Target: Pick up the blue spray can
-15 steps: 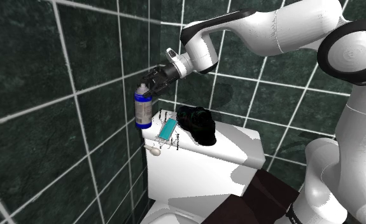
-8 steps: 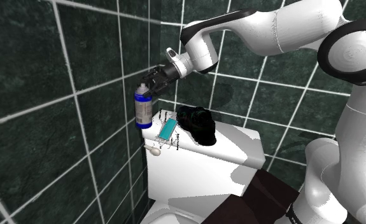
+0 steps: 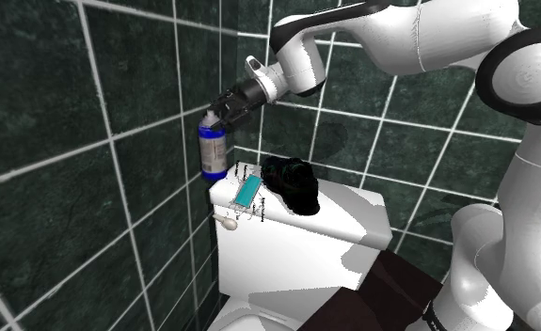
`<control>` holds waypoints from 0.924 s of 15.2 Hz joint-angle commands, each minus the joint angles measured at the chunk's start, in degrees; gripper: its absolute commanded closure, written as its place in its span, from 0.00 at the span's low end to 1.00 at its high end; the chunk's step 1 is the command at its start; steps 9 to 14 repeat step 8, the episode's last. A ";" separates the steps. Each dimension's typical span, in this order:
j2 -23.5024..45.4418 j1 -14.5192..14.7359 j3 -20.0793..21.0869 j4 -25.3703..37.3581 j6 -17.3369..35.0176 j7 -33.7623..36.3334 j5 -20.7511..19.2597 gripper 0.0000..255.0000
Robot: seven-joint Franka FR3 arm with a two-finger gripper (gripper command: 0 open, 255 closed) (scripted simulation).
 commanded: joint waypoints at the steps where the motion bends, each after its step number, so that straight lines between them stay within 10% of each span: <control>1: -0.56 0.05 -0.11 0.96 -0.41 1.45 -0.95 1.00; 14: -1.24 0.07 -0.29 3.57 -1.78 4.71 -2.90 1.00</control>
